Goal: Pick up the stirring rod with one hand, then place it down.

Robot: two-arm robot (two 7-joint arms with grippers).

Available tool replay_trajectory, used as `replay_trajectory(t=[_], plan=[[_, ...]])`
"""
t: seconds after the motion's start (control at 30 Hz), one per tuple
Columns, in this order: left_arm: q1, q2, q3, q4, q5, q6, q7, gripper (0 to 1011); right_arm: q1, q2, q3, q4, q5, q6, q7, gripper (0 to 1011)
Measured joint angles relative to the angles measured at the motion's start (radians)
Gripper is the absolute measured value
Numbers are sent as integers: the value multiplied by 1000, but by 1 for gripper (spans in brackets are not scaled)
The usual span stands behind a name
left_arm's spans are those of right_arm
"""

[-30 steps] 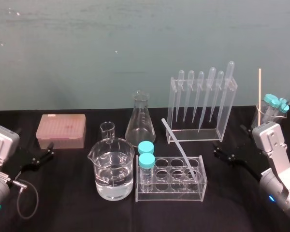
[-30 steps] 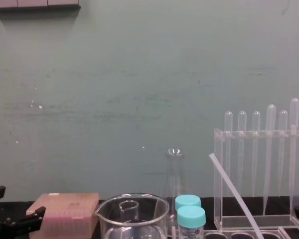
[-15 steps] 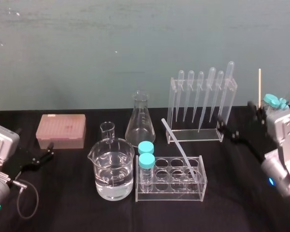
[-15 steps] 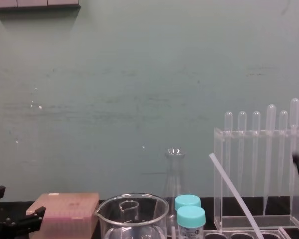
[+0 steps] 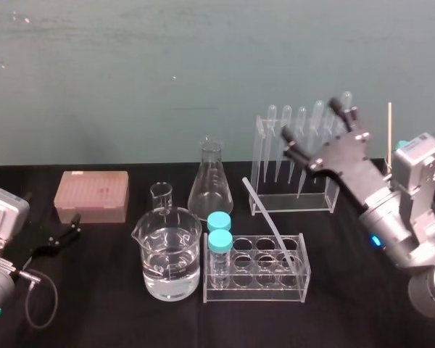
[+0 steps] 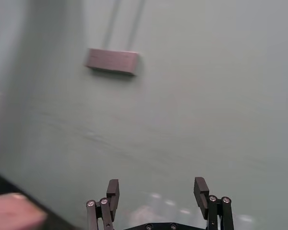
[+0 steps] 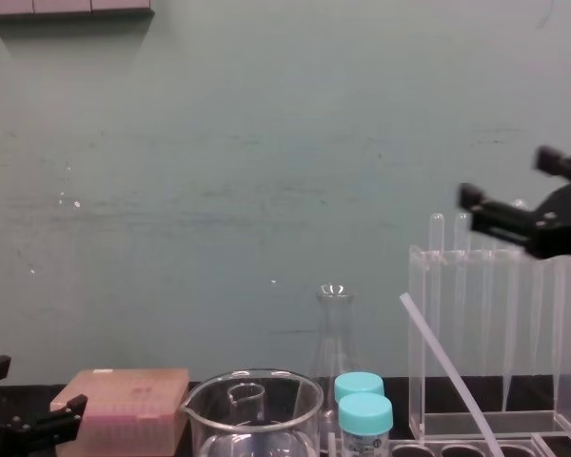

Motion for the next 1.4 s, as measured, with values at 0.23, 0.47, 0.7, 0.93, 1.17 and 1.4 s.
replay_trajectory(t=[0.23,0.47,0.7,0.93,1.17,1.4], plan=[[0,0,0,0,0,0,0,1000,4,-3,-44,-18,175,119,208,1002],[0,0,0,0,0,0,0,1000,11,-6,-61,-12,254,263,301,1002],[0,0,0,0,0,0,0,1000,13,-15,-51,2,237,333,277,1002],[0,0,0,0,0,0,0,1000,23,-23,-50,29,200,389,252,1002],[0,0,0,0,0,0,0,1000,33,-33,-54,55,183,417,281,1003],[0,0,0,0,0,0,0,1000,32,-41,-47,60,165,428,288,1002]])
